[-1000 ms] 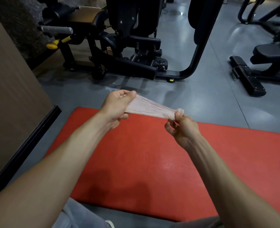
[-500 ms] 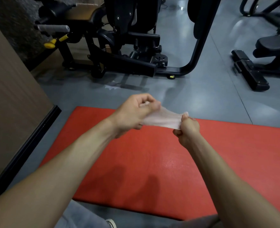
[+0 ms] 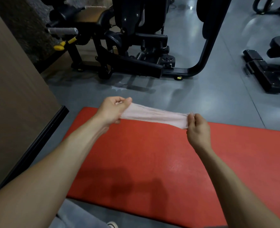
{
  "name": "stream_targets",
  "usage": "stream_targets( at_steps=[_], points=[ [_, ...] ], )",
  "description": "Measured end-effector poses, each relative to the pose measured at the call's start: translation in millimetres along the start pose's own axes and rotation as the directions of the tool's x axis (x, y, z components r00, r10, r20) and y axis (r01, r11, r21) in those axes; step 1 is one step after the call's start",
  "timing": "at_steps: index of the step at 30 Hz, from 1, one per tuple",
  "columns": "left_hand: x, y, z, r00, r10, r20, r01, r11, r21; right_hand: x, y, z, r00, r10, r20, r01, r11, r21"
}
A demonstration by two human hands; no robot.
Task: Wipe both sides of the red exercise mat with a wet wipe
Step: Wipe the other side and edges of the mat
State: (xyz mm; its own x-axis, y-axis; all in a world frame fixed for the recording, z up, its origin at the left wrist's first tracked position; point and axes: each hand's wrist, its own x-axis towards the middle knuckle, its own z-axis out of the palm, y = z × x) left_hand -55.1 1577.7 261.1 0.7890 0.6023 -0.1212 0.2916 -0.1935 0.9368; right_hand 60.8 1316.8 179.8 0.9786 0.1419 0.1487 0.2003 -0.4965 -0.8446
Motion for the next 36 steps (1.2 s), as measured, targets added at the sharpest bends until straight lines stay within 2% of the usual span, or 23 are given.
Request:
stream_targets(
  at_steps=[1,2,4,5,7,8,10,12,13,15,18,20,23,27,31,33,36],
  points=[
    [-4,0,2,0.999,0.001,0.047,-0.001,1.0,0.005,0,-4,1,0.994,0.109,0.018,-0.11,0.983,0.148],
    [-7,1,5,0.997,0.011,0.073,-0.012,1.0,0.017,2,-10,2,0.966,0.247,0.074,-0.258,0.915,0.309],
    [-11,1,11,0.995,0.039,0.09,-0.041,0.999,0.022,5,-21,1,0.841,0.47,0.268,-0.535,0.65,0.539],
    [-14,1,15,0.994,0.045,0.095,-0.046,0.999,0.005,6,-25,1,0.775,0.53,0.344,-0.616,0.512,0.599],
    [-19,-1,28,0.992,0.043,0.122,-0.037,0.998,-0.055,12,-24,1,0.7,0.583,0.412,-0.66,0.308,0.685],
    [-22,-2,35,0.99,0.042,0.136,-0.03,0.996,-0.09,13,-25,1,0.686,0.602,0.41,-0.648,0.248,0.72],
    [-29,-3,49,0.986,0.07,0.154,-0.053,0.993,-0.108,18,-24,3,0.671,0.651,0.355,-0.603,0.201,0.772],
    [-31,-3,58,0.987,0.106,0.122,-0.097,0.992,-0.083,19,-26,5,0.68,0.678,0.28,-0.55,0.219,0.806],
    [-31,-3,60,0.99,0.109,0.091,-0.101,0.991,-0.09,19,-27,6,0.701,0.676,0.226,-0.528,0.28,0.802],
    [-31,0,64,0.998,0.05,0.032,-0.044,0.983,-0.178,17,-26,10,0.787,0.606,0.117,-0.469,0.463,0.752],
    [-27,6,62,0.993,-0.102,-0.057,0.077,0.937,-0.339,17,-17,14,0.915,0.403,-0.018,-0.323,0.76,0.564],
    [-26,10,58,0.98,-0.166,-0.106,0.11,0.909,-0.402,20,-15,8,0.946,0.321,-0.037,-0.263,0.83,0.491],
    [-29,9,55,0.977,-0.171,-0.129,0.119,0.933,-0.339,28,-11,-8,0.941,0.338,-0.023,-0.284,0.823,0.493],
    [-31,3,46,0.962,-0.16,-0.223,0.12,0.976,-0.184,34,-11,-26,0.894,0.448,-0.007,-0.364,0.736,0.571],
    [-34,0,34,0.954,-0.169,-0.249,0.14,0.981,-0.131,31,-16,-30,0.854,0.503,0.136,-0.482,0.665,0.57],
    [-37,-2,34,0.956,-0.147,-0.255,0.137,0.989,-0.057,23,-25,-29,0.842,0.485,0.235,-0.532,0.675,0.511],
    [-45,-1,35,0.964,-0.103,-0.246,0.12,0.991,0.055,8,-45,-24,0.849,0.4,0.345,-0.518,0.759,0.395]
  ],
)
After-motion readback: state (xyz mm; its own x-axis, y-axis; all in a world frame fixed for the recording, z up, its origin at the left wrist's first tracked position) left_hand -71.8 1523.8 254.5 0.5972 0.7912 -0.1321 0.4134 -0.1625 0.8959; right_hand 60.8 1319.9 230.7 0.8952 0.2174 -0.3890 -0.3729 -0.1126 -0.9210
